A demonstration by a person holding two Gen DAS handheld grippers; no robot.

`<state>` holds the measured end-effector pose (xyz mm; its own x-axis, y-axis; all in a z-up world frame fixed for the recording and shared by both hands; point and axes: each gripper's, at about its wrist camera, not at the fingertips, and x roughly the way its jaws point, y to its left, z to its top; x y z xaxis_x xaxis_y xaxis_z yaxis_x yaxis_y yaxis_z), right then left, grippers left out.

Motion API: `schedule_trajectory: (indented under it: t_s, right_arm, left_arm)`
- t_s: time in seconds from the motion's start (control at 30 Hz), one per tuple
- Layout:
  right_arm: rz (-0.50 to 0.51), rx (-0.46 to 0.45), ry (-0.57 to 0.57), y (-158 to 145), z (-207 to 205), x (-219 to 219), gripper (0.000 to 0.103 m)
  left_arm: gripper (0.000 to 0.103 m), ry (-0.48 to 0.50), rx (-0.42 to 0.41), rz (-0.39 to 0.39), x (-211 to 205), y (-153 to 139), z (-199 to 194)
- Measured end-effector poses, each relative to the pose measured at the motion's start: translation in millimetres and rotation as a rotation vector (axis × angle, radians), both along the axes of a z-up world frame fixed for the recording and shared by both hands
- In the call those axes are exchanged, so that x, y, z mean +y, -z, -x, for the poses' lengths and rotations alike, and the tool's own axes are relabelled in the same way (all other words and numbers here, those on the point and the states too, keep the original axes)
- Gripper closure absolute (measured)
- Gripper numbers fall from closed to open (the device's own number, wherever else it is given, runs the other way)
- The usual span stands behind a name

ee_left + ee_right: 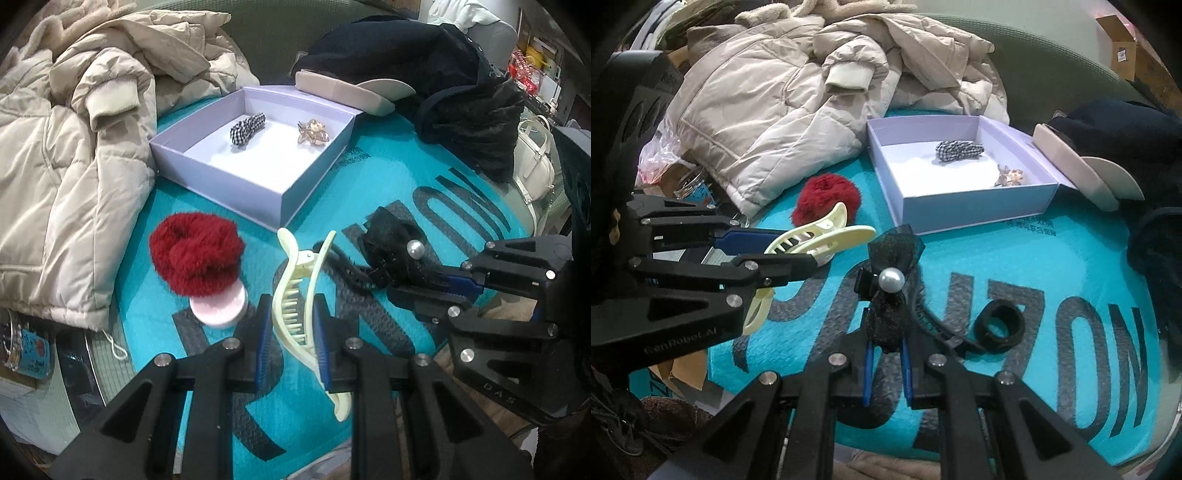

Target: Organize objects

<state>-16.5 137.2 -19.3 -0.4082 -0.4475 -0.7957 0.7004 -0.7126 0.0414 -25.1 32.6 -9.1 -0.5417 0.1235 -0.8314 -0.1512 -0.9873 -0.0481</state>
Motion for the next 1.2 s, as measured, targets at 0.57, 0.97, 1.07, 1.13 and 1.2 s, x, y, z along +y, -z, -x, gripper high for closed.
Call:
schedule_trajectory:
  t_s: [0.57, 0.97, 1.07, 1.13, 1.2]
  right_arm:
    - [0.034, 0.066, -0.001, -26.7, 66.4, 8.8, 0.092]
    - [0.067, 0.094, -0.016, -40.2, 118.5, -6.1, 0.092]
    - [0.069, 0.105, -0.023, -43.8, 130.4, -10.4, 0.092]
    - [0.072, 0.115, -0.03, -46.7, 139.9, -13.7, 0.092]
    - [0.072, 0.123, -0.033, -48.6, 148.4, -16.6, 0.092]
  left_arm:
    - [0.083, -0.026, 0.074, -0.014, 9.0, -36.5, 76.1]
    - [0.083, -0.037, 0.099, 0.01, -4.4, -50.5, 134.5]
    - [0.083, -0.037, 0.105, 0.01, -6.3, -52.3, 149.7]
    - [0.083, -0.034, 0.114, 0.014, -5.8, -53.3, 159.0]
    - [0.083, -0.032, 0.115, 0.014, -5.8, -52.9, 170.5]
